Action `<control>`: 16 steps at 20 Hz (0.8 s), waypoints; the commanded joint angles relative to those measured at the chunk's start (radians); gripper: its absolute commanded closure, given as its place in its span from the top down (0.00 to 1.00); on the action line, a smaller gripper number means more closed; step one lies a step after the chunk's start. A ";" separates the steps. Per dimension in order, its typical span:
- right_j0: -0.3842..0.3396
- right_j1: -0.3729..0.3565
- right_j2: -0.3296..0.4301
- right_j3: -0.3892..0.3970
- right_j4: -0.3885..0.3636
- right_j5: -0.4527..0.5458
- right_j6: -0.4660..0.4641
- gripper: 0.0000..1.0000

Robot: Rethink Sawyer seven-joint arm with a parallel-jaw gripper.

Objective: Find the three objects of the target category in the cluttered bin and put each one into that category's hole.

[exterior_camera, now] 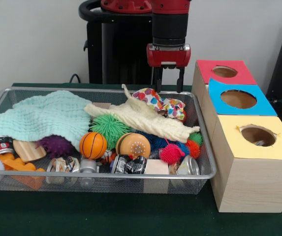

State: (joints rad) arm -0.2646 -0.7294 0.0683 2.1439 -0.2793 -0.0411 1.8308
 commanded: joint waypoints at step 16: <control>-0.006 0.092 0.052 -0.134 -0.017 -0.030 0.093 1.00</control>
State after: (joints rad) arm -0.2645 -0.6856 0.0696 2.1353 -0.2791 -0.0413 1.8308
